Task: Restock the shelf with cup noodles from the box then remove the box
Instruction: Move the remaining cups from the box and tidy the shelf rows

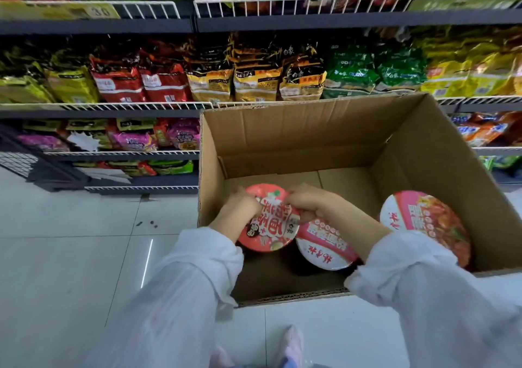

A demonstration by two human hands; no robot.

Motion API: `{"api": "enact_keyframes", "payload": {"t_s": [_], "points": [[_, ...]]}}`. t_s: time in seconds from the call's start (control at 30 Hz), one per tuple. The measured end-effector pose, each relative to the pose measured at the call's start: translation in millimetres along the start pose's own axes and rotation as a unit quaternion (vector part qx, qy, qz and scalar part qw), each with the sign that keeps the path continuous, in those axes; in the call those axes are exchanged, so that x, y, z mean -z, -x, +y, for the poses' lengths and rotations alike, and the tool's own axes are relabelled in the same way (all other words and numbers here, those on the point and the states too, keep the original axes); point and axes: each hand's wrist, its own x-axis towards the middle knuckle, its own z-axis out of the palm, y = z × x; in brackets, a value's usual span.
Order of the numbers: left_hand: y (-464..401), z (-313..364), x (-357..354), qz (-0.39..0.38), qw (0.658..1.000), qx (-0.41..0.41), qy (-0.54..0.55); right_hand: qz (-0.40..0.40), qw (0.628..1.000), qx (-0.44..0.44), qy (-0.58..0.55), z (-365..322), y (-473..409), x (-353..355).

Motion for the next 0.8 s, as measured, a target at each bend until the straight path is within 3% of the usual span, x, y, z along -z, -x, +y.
{"api": "enact_keyframes", "payload": {"t_s": [0.13,0.23,0.33,0.43,0.5,0.63,0.73,0.8], "points": [[8.5,21.5,33.5,0.128,0.985,-0.112,-0.036,0.117,0.989,0.070,-0.051,-4.4,27.3,36.9],[19.0,36.1,38.4,0.161,0.968,-0.191,-0.020,0.194,0.977,0.085,-0.014,9.7,37.2,60.1],[23.4,47.9,23.7,0.174,0.953,-0.249,0.024,0.213,0.976,0.041,0.024,30.9,44.2,78.5],[26.0,57.2,-0.2,0.106,0.959,-0.258,0.043,0.205,0.974,-0.004,0.100,52.4,46.4,88.1],[25.1,59.9,-17.8,0.012,0.974,-0.222,0.041,0.196,0.971,-0.020,0.139,62.5,41.2,88.7],[14.8,56.0,-33.0,-0.138,0.976,-0.156,0.068,0.171,0.966,0.017,0.194,56.1,21.8,86.5],[1.4,46.1,-32.9,-0.175,0.967,-0.116,0.145,0.089,0.975,0.009,0.204,45.4,7.0,92.8],[-2.6,39.0,-37.2,-0.210,0.952,-0.079,0.211,-0.012,0.990,-0.018,0.138,48.7,-2.3,101.0]]}}
